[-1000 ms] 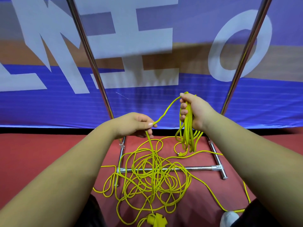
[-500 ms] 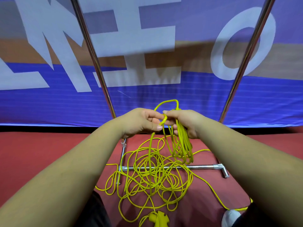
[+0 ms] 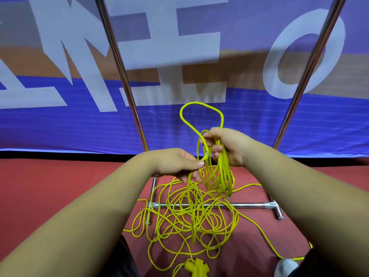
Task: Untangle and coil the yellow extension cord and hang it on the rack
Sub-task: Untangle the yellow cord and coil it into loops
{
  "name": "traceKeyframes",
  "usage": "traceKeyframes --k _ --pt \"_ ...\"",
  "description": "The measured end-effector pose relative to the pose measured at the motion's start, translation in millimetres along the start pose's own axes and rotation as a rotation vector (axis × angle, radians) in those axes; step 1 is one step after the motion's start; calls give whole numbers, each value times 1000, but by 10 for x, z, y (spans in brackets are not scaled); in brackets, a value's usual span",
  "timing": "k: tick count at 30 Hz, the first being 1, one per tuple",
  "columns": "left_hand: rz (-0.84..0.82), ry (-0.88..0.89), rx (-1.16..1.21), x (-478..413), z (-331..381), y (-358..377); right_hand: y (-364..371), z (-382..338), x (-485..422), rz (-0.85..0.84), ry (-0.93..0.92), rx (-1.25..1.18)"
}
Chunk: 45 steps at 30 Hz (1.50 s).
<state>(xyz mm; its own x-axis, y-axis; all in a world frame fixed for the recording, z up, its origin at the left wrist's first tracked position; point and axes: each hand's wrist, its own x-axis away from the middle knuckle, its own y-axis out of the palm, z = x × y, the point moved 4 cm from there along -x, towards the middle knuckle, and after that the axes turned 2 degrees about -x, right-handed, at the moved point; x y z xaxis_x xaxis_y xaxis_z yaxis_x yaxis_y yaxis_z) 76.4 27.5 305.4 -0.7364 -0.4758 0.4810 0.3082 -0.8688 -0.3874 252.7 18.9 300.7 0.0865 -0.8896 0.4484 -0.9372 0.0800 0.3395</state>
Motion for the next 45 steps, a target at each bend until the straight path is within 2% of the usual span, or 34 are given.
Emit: traceKeyframes --k 3,5,8,11,13,15,17,19,21,23,25,29,31,32,35,38,40,43,45 --pt "28 29 81 -23 38 -16 24 0 31 -23 13 26" --pt "-97 4 135 -30 -34 36 29 -22 31 6 -13 30" --pt "-361 -98 -69 -71 -359 156 -3 -63 18 40 -41 35" --pt "-439 -248 -353 -102 -572 228 -92 -74 -8 67 -26 98" --pt "-388 -332 -365 -82 -551 195 -177 -36 -44 115 25 207" --pt "-242 -416 -352 -82 -528 59 -269 44 -65 185 115 334" --pt "-82 -552 -528 -40 -510 -183 -394 129 -85 285 192 407" --pt "14 -709 -833 80 -503 -448 -504 197 -87 354 248 423" --pt "176 -787 -972 168 -585 -697 -590 233 -81 387 270 403" --pt "425 -738 -1024 229 -618 -896 -653 217 -85 421 230 341" --pt "527 -559 -1099 188 -586 -974 -697 169 -91 456 154 227" --pt "372 56 -1276 16 -319 -763 -708 118 -111 428 127 80" --pt "345 265 -1258 -37 -176 -610 -656 102 -114 385 126 27" --pt "332 292 -1232 -63 -125 -542 -625 94 -112 369 123 5" --pt "311 209 -1074 -104 -20 -406 -553 72 -86 366 118 -64" --pt "315 237 -955 -89 65 -329 -539 66 -81 381 126 -97" --pt "307 287 -1021 -79 131 -261 -531 80 -82 369 149 -63" --pt "416 414 -1241 -76 250 -151 -452 104 -55 317 198 -30" --pt "503 361 -1256 -136 288 -151 -353 128 -33 252 236 -18"
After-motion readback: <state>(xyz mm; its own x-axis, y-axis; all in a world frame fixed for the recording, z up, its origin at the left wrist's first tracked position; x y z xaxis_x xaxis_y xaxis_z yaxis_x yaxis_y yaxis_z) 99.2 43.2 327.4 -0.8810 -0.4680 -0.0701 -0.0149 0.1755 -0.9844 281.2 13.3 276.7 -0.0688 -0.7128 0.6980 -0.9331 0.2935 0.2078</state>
